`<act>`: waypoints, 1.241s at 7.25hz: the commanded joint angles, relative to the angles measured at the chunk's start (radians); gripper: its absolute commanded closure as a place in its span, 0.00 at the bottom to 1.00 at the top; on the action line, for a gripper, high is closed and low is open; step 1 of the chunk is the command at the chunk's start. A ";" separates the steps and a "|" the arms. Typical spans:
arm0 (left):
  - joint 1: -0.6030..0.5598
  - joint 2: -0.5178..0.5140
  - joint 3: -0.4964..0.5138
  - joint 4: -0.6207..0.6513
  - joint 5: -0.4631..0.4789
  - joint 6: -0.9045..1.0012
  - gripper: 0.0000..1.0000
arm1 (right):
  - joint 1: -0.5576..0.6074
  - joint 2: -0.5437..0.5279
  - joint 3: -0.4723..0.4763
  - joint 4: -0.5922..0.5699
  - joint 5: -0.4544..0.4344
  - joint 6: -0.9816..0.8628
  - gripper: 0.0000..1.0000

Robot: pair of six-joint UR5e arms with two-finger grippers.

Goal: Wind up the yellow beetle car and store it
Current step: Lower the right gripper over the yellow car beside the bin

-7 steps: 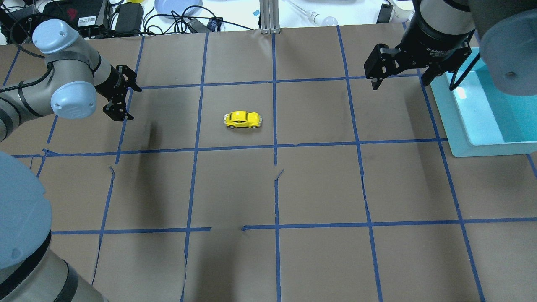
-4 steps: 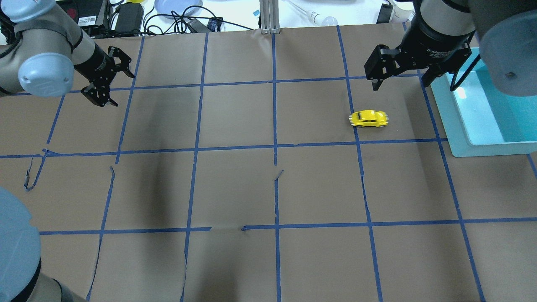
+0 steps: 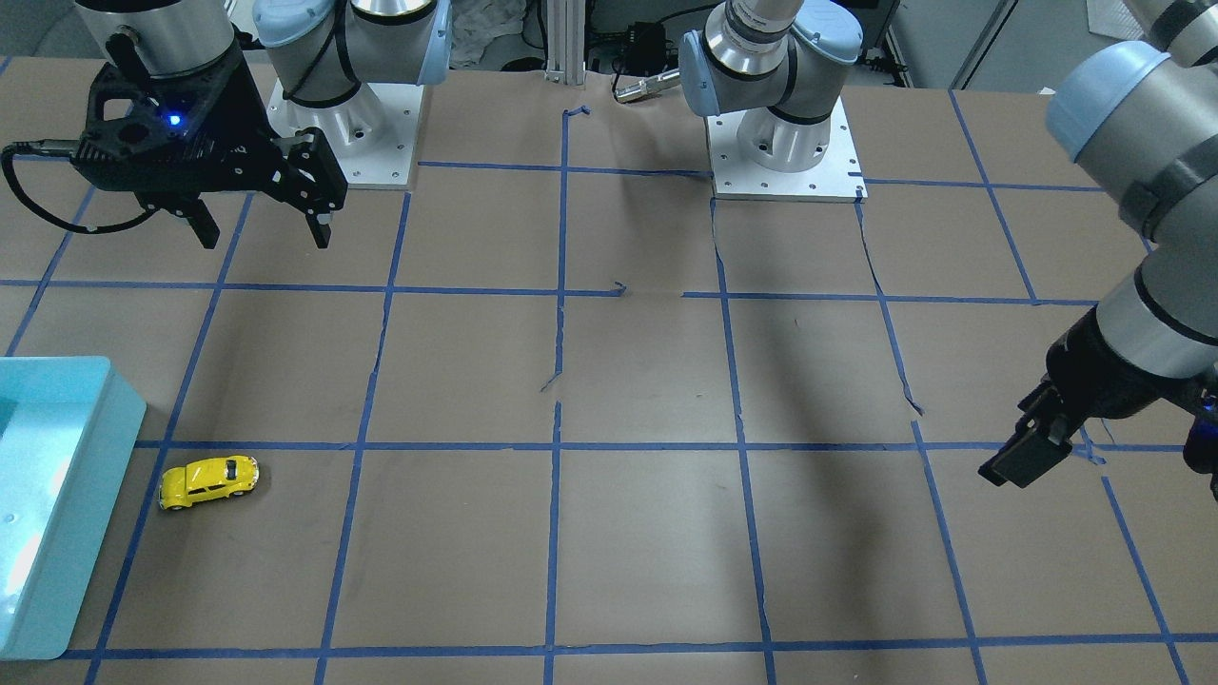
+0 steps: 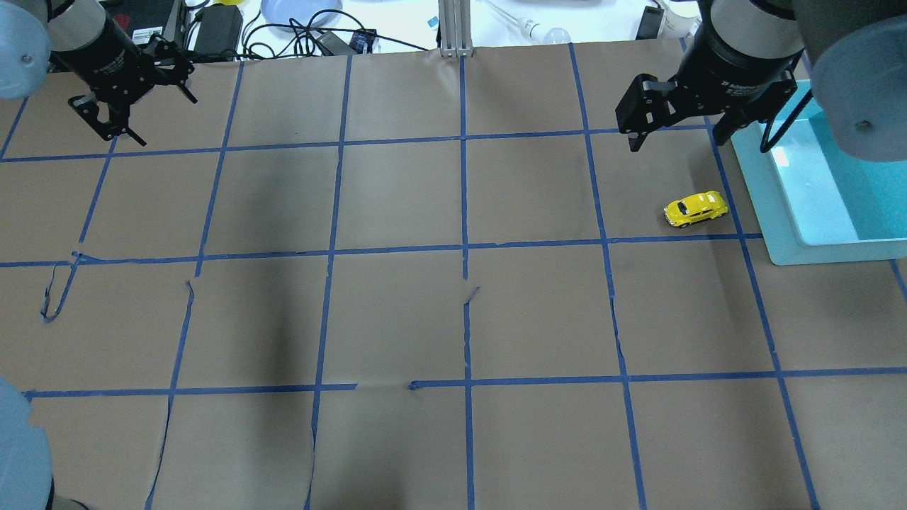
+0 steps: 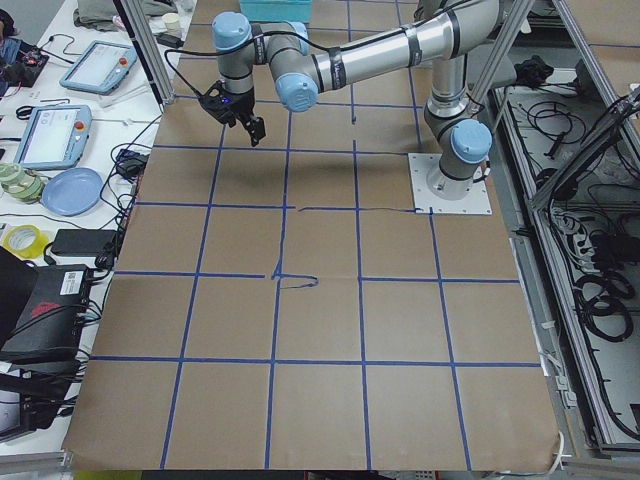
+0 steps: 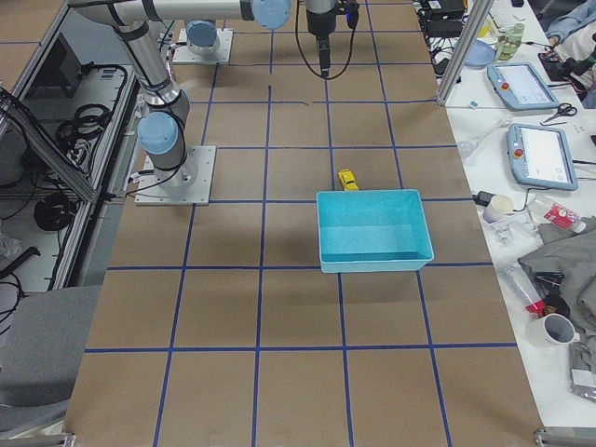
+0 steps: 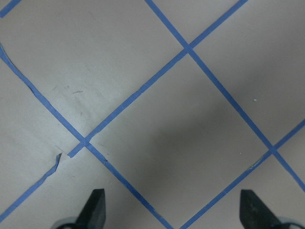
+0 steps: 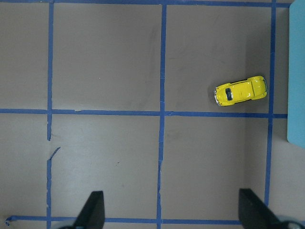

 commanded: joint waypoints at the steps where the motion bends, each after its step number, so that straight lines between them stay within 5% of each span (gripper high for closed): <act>1: -0.022 0.077 0.001 -0.058 0.000 0.259 0.00 | -0.006 0.020 -0.009 0.005 0.000 -0.047 0.00; 4: -0.209 0.153 -0.008 -0.064 -0.008 0.370 0.00 | -0.036 0.044 -0.033 0.005 0.044 -0.024 0.00; 6: -0.228 0.173 -0.027 -0.063 0.000 0.392 0.00 | -0.117 0.092 -0.026 -0.009 0.028 0.019 0.00; 8: -0.235 0.223 -0.073 -0.063 0.000 0.521 0.00 | -0.147 0.208 -0.026 -0.035 0.016 0.352 0.00; 9: -0.237 0.252 -0.091 -0.080 0.000 0.522 0.00 | -0.149 0.271 -0.023 -0.146 -0.062 0.505 0.00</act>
